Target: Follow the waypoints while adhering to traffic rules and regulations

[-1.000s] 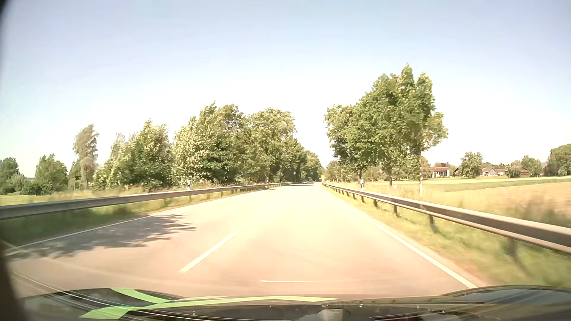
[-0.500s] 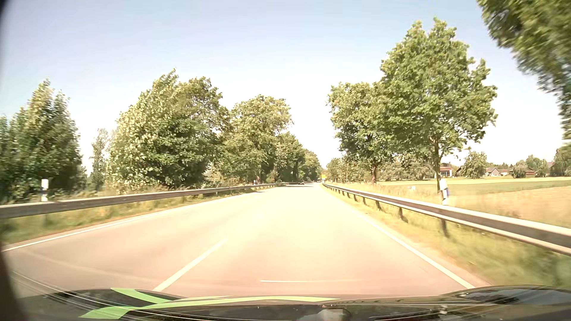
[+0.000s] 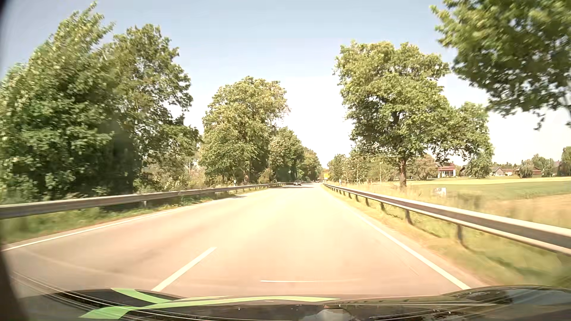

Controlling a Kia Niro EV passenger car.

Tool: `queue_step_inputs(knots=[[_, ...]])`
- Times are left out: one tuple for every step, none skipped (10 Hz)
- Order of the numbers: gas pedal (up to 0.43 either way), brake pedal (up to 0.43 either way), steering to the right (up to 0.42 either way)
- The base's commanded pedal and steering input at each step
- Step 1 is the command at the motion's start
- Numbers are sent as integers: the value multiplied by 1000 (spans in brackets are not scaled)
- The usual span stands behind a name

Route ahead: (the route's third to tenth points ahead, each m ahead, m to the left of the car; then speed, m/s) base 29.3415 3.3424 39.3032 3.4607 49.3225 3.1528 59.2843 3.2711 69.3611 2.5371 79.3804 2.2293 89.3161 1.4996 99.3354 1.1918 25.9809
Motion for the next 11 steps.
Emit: queue_step_inputs(knots=[[197, 0, -2], [189, 0, -2], [177, 0, -2], [177, 0, -2], [177, 0, 0], [177, 0, 0], [177, 0, 1], [177, 0, 1], [177, 0, 1], [177, 0, 1], [177, 0, 1]])
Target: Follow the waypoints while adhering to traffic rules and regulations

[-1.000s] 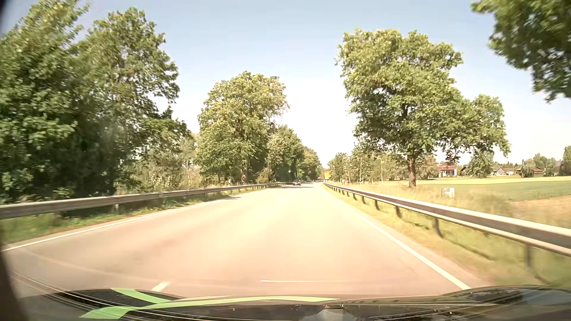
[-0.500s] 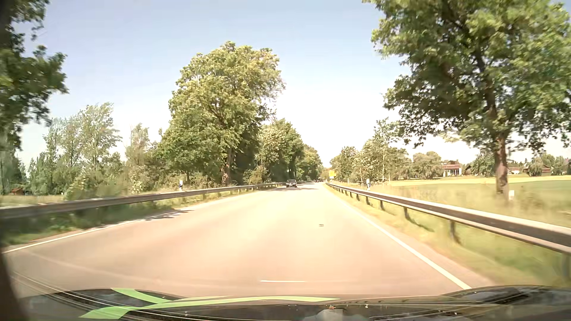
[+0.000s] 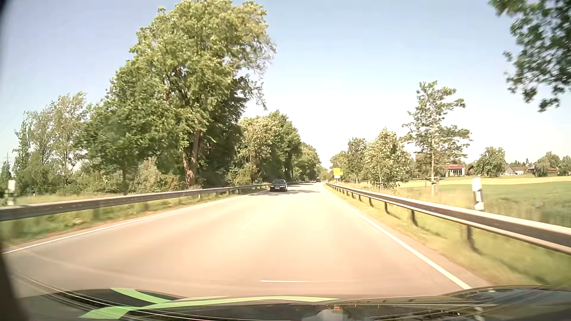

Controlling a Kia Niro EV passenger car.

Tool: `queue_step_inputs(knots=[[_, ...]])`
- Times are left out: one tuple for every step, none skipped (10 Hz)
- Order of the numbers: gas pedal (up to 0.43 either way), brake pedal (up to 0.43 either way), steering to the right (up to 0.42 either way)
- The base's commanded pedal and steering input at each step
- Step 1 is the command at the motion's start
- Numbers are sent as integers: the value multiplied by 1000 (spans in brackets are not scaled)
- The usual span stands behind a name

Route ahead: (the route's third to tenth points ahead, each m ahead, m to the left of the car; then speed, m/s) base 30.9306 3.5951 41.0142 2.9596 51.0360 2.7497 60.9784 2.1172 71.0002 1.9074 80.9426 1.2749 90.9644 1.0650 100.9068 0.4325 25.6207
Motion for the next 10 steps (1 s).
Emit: queue_step_inputs(knots=[[177, 0, 1], [177, 0, 1], [177, 0, 1], [177, 0, 1], [177, 0, 1], [177, 0, 1], [177, 0, 1], [177, 0, 1], [177, 0, 1], [177, 0, 1]])
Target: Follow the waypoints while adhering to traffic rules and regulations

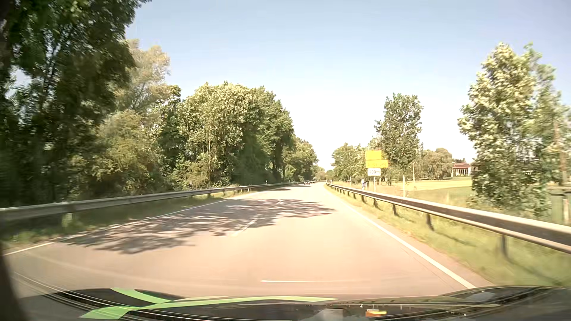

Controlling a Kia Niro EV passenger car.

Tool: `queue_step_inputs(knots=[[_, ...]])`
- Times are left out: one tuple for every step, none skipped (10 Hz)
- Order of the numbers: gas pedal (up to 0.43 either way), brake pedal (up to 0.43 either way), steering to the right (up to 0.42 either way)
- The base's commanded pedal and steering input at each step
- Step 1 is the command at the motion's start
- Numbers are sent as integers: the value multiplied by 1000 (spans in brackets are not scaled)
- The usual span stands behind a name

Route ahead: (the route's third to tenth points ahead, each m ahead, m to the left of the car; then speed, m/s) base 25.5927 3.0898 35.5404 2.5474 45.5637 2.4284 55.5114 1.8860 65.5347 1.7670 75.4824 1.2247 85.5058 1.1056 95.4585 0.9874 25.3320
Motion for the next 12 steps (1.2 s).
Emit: queue_step_inputs(knots=[[177, 0, 1], [177, 0, 1], [177, 0, 1], [177, 0, 1], [169, 0, 1], [169, 0, 1], [169, 0, 1], [169, 0, 1], [169, 0, 1], [169, 0, 1], [169, 0, 1], [169, 0, 1]])
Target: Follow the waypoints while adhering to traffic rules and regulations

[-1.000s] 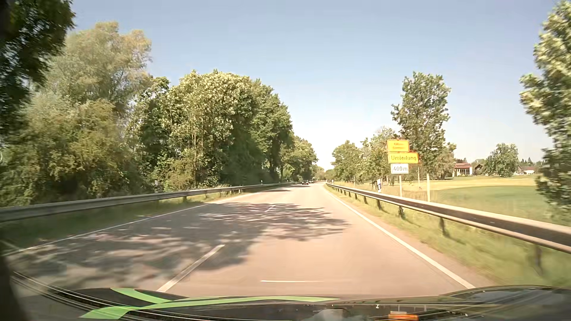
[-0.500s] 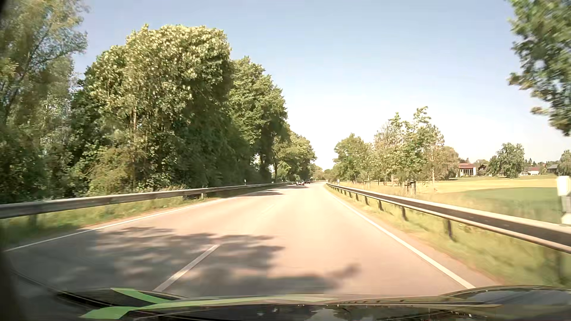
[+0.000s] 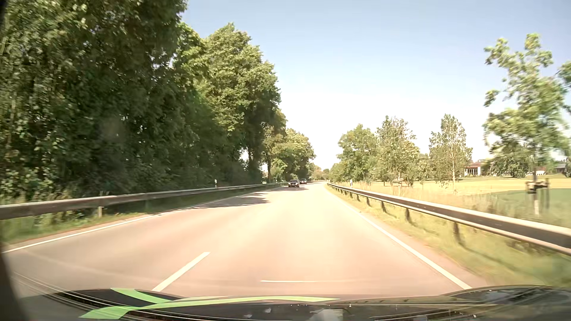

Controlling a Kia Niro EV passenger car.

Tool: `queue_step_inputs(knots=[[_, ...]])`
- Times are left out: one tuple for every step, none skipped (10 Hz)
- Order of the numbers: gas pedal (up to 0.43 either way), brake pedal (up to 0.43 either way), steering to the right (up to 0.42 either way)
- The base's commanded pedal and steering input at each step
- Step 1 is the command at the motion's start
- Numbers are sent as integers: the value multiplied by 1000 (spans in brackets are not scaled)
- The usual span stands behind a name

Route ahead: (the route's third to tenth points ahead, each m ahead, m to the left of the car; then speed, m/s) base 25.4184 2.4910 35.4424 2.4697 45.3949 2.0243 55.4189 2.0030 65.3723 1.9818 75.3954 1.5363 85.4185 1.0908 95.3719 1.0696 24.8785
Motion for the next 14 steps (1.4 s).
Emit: queue_step_inputs(knots=[[169, 0, 1], [169, 0, 1], [169, 0, 1], [169, 0, 1], [169, 0, 1], [169, 0, 1], [169, 0, 1], [169, 0, 1], [169, 0, 1], [169, 0, 1], [169, 0, 1], [169, 0, 1], [169, 0, 1], [169, 0, 1]])
